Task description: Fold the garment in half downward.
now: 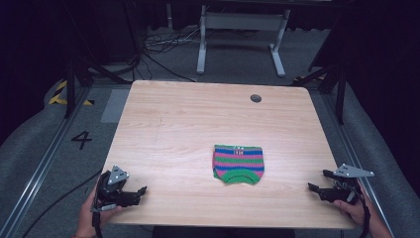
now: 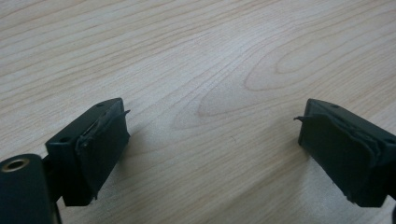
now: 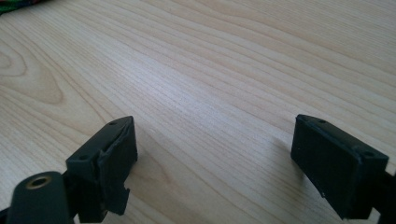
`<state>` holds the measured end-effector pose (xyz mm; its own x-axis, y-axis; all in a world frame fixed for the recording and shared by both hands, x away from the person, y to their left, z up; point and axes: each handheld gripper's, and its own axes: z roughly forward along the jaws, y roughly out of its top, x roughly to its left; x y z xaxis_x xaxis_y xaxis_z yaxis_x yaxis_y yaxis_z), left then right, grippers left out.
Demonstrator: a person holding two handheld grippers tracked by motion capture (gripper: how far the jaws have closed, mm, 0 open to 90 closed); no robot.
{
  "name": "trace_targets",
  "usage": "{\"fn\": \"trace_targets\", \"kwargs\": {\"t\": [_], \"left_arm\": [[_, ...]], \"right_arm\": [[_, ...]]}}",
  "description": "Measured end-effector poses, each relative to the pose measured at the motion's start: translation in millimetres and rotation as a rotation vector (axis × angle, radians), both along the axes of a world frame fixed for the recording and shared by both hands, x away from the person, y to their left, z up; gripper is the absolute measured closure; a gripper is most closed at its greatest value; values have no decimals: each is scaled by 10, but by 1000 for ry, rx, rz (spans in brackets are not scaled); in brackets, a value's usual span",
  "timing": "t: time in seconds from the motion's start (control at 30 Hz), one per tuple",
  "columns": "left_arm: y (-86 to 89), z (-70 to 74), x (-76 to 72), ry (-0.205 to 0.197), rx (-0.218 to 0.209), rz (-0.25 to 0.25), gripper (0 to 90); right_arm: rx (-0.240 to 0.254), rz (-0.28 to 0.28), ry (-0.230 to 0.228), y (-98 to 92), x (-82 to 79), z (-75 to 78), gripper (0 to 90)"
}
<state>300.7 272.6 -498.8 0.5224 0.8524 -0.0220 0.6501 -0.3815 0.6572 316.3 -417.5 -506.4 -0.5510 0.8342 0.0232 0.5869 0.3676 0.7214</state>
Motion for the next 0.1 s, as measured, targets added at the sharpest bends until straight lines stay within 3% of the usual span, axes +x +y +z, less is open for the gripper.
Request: {"fn": "trace_targets", "kwargs": {"t": [0.1], "left_arm": [[-11,-6,19,14,8,32,27]], "right_arm": [[1,0,0,0,0,0,146]]}}
